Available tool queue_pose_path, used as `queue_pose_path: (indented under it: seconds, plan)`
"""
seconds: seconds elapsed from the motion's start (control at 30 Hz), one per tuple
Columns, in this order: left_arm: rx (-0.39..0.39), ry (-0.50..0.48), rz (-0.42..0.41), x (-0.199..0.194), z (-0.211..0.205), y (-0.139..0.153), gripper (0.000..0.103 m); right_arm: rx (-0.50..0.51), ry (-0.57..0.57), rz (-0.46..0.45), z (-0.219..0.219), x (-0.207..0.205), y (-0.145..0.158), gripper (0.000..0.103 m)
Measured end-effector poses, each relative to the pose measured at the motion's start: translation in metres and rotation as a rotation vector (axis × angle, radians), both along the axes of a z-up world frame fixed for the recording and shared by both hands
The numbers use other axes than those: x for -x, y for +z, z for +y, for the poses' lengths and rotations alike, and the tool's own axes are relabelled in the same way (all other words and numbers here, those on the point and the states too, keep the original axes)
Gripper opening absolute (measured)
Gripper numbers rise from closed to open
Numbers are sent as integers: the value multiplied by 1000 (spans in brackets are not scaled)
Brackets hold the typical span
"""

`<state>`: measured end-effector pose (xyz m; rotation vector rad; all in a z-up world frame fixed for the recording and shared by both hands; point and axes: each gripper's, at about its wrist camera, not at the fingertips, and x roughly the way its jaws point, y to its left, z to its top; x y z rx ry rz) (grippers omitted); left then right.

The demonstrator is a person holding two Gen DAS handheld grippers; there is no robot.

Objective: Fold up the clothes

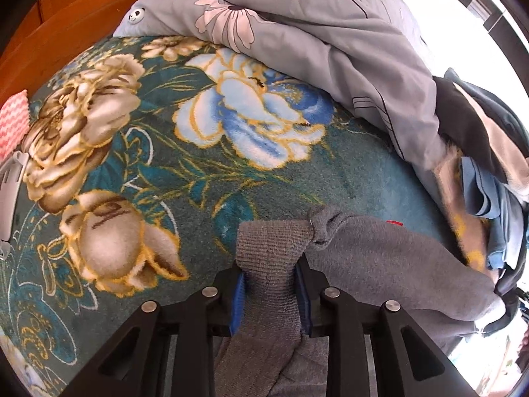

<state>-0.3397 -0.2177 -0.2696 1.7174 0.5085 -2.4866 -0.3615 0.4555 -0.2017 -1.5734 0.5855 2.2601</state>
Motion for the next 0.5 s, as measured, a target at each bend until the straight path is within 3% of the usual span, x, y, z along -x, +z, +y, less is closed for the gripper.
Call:
queue_pose_path:
  seconds: [0.1,0.2,0.3,0.37,0.43,0.5]
  plan:
    - [0,3,-1,1,0,2,28,10,-8,49,9,-9,17,10]
    - [-15,3,11,2,-1,6,28,41,-17,240,25,-38,62,10]
    - [-31,-4,14,1,-2,6,29,102,-31,478,47,-93,99,10]
    - [-30,-13,0,1,-1,2,29,116,-88,500,65,-125,90,10]
    - [-30,-14,-13,2,1,-2,30,186,-158,447,86,-146,50,10]
    - [-35,-11,-25,3,2,-4,31,265,-270,319,109,-163,-7,10]
